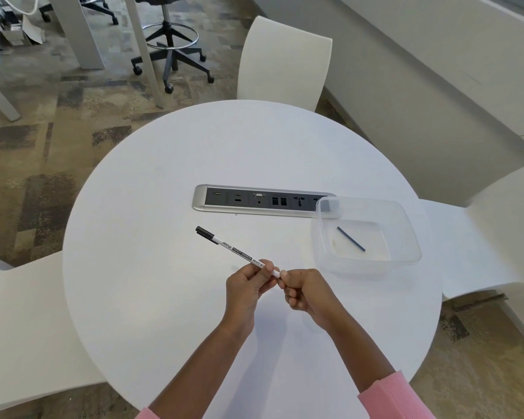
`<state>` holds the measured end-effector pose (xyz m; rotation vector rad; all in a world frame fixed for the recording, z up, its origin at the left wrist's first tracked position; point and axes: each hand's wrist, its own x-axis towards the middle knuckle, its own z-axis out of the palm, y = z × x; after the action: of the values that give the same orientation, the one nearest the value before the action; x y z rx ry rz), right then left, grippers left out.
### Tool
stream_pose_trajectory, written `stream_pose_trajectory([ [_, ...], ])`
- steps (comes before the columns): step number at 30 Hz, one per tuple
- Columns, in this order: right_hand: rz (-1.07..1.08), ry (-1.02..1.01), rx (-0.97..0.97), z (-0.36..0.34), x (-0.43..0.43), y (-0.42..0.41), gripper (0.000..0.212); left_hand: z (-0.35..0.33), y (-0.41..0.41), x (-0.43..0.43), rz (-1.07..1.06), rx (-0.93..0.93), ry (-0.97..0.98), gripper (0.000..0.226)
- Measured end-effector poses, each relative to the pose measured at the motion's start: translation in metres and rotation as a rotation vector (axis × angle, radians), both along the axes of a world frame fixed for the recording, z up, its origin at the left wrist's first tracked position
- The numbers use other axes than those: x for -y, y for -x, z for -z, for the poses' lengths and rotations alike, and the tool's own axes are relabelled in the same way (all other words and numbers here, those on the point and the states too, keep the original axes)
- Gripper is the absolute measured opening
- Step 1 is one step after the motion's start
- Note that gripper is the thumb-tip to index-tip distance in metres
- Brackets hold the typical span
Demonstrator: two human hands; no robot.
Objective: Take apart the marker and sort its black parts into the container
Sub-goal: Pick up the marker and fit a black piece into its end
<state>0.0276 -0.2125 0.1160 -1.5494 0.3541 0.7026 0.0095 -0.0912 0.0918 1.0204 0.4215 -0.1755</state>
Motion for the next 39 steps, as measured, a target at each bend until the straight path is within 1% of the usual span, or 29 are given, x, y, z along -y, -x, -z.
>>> stream_pose_trajectory([
  [2,0.001,-0.083,-0.062,0.0,0.001,0.002,0.035,0.0,0.0,-0.001,0.002,0.0,-0.018,0.015],
  [4,0.005,-0.089,-0.033,0.002,0.0,0.004,0.039,-0.001,-0.001,-0.001,-0.005,0.0,-0.039,0.015],
  [6,0.014,0.015,0.075,0.004,-0.005,0.007,0.046,-0.001,-0.002,-0.001,-0.018,-0.002,-0.051,0.015],
  [8,0.038,0.14,0.2,0.007,-0.009,0.01,0.047,-0.001,-0.002,0.0,-0.032,-0.007,-0.049,0.014],
  [10,0.023,0.296,0.353,0.011,-0.009,0.015,0.037,-0.001,-0.002,0.0,-0.053,-0.029,-0.036,0.012],
  [12,-0.056,0.444,0.504,0.014,-0.006,0.021,0.022,0.0,-0.002,0.0,-0.074,-0.055,-0.021,0.01],
  [14,-0.144,0.543,0.639,0.017,-0.004,0.025,0.012,0.0,-0.001,0.0,-0.084,-0.071,-0.016,0.01],
  [16,-0.204,0.642,0.737,0.019,-0.005,0.028,0.013,0.001,-0.001,0.001,-0.083,-0.074,-0.016,0.012],
  [19,-0.251,0.734,0.81,0.02,-0.006,0.029,0.018,0.003,0.001,0.001,-0.071,-0.079,-0.014,0.014],
  [21,-0.264,0.732,0.804,0.02,-0.006,0.028,0.019,0.005,0.002,0.001,-0.06,-0.085,-0.015,0.013],
  [23,-0.223,0.657,0.728,0.019,-0.007,0.027,0.022,0.005,0.003,0.001,-0.043,-0.085,-0.022,0.011],
  [28,0.038,0.268,0.421,0.019,-0.008,0.028,0.034,0.004,0.002,-0.003,0.027,-0.042,-0.054,0.012],
  [30,0.09,0.123,0.319,0.019,-0.009,0.027,0.037,0.004,0.001,-0.005,0.051,-0.029,-0.055,0.013],
  [32,0.093,0.048,0.242,0.018,-0.008,0.026,0.037,0.005,0.001,-0.005,0.064,-0.031,-0.056,0.014],
  [35,0.001,0.039,0.143,0.015,-0.006,0.022,0.036,0.007,0.0,-0.007,0.081,-0.044,-0.071,0.015],
  [37,-0.089,0.145,0.142,0.014,-0.005,0.021,0.036,0.01,-0.001,-0.01,0.109,-0.046,-0.126,0.015],
  [39,-0.142,0.303,0.207,0.016,-0.006,0.021,0.037,0.013,-0.001,-0.013,0.141,-0.044,-0.22,0.016],
])
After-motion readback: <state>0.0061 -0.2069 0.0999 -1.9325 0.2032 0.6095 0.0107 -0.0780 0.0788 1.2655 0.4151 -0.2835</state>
